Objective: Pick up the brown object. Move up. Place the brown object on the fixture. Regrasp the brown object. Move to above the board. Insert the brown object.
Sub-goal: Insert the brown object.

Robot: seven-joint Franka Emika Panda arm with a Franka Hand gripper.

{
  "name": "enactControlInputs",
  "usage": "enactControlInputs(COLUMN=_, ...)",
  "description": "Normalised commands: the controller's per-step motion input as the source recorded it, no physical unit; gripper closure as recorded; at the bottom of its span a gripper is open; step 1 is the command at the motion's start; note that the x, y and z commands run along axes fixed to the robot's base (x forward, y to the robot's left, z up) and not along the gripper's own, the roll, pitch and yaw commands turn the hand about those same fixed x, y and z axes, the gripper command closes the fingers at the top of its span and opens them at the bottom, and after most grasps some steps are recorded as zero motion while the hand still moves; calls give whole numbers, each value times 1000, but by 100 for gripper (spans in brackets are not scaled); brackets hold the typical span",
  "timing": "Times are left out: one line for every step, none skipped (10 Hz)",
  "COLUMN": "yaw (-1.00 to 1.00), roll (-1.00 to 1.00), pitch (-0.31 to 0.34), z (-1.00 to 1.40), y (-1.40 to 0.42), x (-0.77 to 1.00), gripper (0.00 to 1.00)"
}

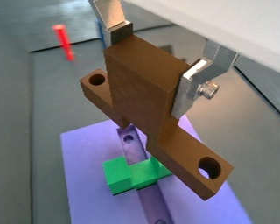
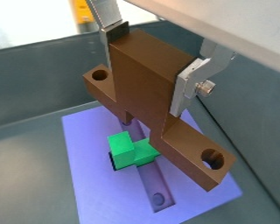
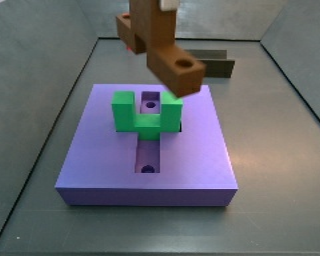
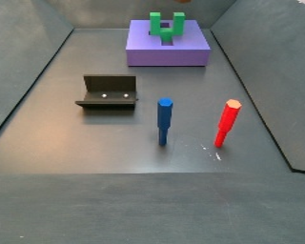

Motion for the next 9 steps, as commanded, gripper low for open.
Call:
enactControlInputs(yaw=-991, roll=-13, pitch=-90, z=-323, y=-71, x=0, gripper=100)
enactControlInputs(yaw=-966, roll=-70, pitch=-117, z=-217, y=-77, x=0, gripper=100)
enactControlInputs(yaw=-960, roll=-66, pitch=-114, z=-229, y=-80, x=0, gripper=100)
enactControlInputs(yaw=-886, roll=-67, pitch=-44, z=-263, y=-86, x=71, gripper=100)
enactControlInputs(yaw=-540, roll=-33, pitch=-4, z=-277, y=-46, x=0, gripper=100)
enactControlInputs(yaw=-569, roll=-4, pitch=-27, z=-283, y=-54, x=0, gripper=100)
enactControlInputs(yaw=-514, roll=-4, pitch=-14, z=-214, y=-34, x=0, gripper=100)
enactControlInputs(yaw=-429, roll=-16, pitch=0, z=-220, y=-6, x=-20, gripper=100)
enactControlInputs(yaw=-363, roll=-7, pitch=0, z=-191, y=0, x=-54, gripper=100)
